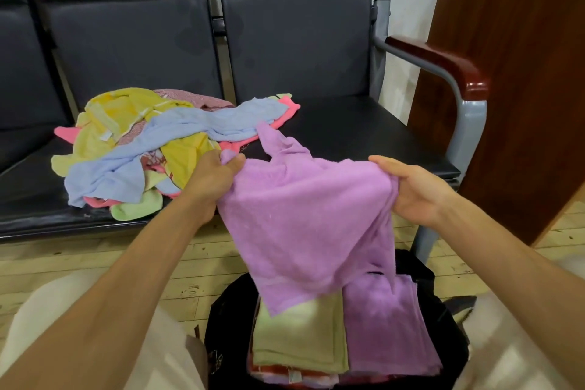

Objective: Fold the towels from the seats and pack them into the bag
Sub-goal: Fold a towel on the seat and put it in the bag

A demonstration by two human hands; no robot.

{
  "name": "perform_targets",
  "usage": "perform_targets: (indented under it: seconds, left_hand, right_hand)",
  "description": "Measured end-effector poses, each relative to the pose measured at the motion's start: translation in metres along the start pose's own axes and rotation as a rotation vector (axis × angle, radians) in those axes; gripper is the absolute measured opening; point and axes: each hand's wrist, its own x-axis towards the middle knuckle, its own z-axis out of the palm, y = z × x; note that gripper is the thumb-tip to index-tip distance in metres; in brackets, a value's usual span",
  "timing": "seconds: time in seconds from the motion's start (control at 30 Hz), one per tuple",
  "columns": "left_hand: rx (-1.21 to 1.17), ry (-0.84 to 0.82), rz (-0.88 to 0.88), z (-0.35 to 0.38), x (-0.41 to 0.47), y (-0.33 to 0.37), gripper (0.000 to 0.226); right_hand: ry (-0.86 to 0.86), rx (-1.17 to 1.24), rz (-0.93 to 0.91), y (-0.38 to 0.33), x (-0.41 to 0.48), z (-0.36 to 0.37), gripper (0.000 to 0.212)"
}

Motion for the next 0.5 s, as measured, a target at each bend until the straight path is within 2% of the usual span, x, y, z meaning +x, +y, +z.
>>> perform_targets:
  seconds: [0.1, 0.23, 0.3, 0.37, 0.43, 0.5]
  left_hand:
    - [0.166, -0.093, -0.006, -0.006, -0.006, -0.009, 0.018]
    - [0.482, -0.301, -0.094, -0.016, -0.012, -0.025, 0.029]
    - [0.54, -0.436, -0.124, -0.015, -0.014, -0.029, 0.032]
    - [0.474, -0.569, -0.122, -0.01, -0.02, -0.025, 0.028]
    - [0.323, -0.711, -0.12, -0.003, -0.028, -0.016, 0.023]
    - [0.182, -0.829, -0.152, 0.002, -0.033, -0.006, 0.035]
  right_hand:
    - [-0.019, 0.0, 0.117, 0.005, 0.0, -0.002, 0.024]
    - [-0.346, -0.238, 0.141, 0.014, -0.004, 0.009, 0.044]
    - [-0.486, -0.263, 0.188, 0.017, -0.007, 0.016, 0.051]
    - [-0.522, -0.288, 0.211, 0.019, -0.007, 0.018, 0.051]
    - [-0.536, -0.315, 0.227, 0.02, -0.006, 0.018, 0.043]
    - [-0.578, -0.332, 0.225, 0.02, -0.009, 0.018, 0.035]
